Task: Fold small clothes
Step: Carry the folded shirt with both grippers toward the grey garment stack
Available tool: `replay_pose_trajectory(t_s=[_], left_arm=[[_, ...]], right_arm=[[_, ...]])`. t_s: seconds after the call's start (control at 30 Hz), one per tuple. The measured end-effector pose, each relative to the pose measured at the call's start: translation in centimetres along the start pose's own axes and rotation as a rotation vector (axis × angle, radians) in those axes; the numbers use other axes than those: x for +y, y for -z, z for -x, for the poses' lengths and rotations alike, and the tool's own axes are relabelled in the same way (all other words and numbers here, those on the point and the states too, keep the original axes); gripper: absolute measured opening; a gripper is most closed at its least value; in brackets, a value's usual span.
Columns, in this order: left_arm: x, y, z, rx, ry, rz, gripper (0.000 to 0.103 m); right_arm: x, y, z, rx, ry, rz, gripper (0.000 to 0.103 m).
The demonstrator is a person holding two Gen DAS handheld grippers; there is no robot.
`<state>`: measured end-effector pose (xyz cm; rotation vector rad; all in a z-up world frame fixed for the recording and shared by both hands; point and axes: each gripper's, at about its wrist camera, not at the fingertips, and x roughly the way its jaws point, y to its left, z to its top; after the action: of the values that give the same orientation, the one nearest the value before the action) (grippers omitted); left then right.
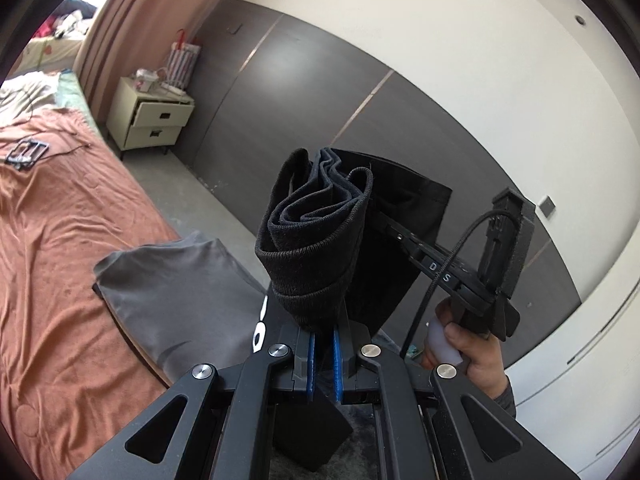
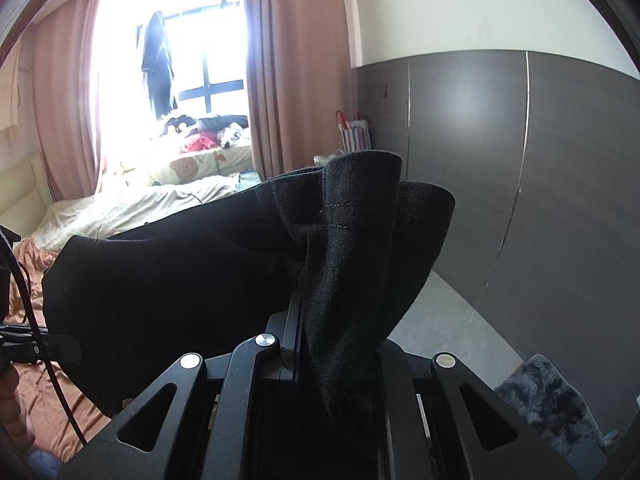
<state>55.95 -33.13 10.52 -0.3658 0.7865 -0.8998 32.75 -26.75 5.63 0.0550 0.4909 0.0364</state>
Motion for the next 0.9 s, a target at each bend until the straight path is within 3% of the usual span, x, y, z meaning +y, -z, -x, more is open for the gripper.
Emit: replay_pose_trajectory(t_s=[0.3, 0.5, 0.6, 0.9], left_arm=[[9.1, -2.1, -3.7, 0.024, -0.048, 0.091, 0.006], [14.9, -2.6, -6.6, 0.052, -0.077, 0.132, 0.006], [17.6, -2.6, -8.4, 0.069, -0.085, 0.147, 0.006], [24.3, -1.6, -12.0, 0.102, -0.127, 0.199, 0.006]], right_arm=[[4.2, -1.6, -11.3, 0.116, 0.043, -0.003, 0.008], [4.4, -5.5, -19.1, 0.191, 0.071, 0.049, 0.008], [1.4, -5.9, -19.5, 0.224, 0.097, 0.075, 0.008], [2.7, -6.0, -26.2, 0.319, 0.133, 0.15, 0.008]])
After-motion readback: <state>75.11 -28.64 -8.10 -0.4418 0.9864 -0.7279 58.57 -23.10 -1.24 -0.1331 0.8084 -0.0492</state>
